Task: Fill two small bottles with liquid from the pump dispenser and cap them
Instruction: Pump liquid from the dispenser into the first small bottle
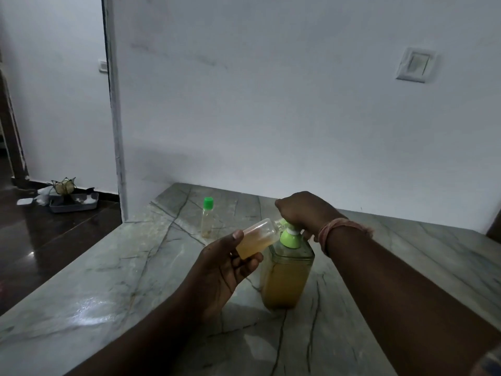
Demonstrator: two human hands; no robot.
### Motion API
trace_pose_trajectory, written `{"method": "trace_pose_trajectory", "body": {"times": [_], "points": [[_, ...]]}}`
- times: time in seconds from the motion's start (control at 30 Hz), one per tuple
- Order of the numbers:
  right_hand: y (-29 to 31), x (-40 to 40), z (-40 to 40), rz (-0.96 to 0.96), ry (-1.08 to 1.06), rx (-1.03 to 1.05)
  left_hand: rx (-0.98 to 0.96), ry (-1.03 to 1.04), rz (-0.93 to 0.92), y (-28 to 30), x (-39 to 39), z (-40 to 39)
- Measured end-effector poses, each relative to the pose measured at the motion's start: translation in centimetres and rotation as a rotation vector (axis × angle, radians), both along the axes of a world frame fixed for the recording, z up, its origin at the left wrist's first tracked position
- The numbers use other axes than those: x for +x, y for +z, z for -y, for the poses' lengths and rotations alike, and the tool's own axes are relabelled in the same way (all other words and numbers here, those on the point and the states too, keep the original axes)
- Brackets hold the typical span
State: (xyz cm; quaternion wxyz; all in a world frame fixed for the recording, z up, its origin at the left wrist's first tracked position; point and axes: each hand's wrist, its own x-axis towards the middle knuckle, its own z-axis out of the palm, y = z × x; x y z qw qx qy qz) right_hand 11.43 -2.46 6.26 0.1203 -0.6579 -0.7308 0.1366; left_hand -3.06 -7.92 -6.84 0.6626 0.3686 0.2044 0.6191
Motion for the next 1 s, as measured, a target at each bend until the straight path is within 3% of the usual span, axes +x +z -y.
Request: {"method": "trace_pose_trajectory", "body": {"times": [0.63,1.0], "points": [[-0.4,0.3,-1.9,0.231,0.090,0.066,0.003,0.007,0.005,-0.2,0.0,-0.3],[-0.5,0.2,-1.5,0.002,0.021,0.063,0.006,0.002,0.019,-0.2,-0.1,-0.1]]}}
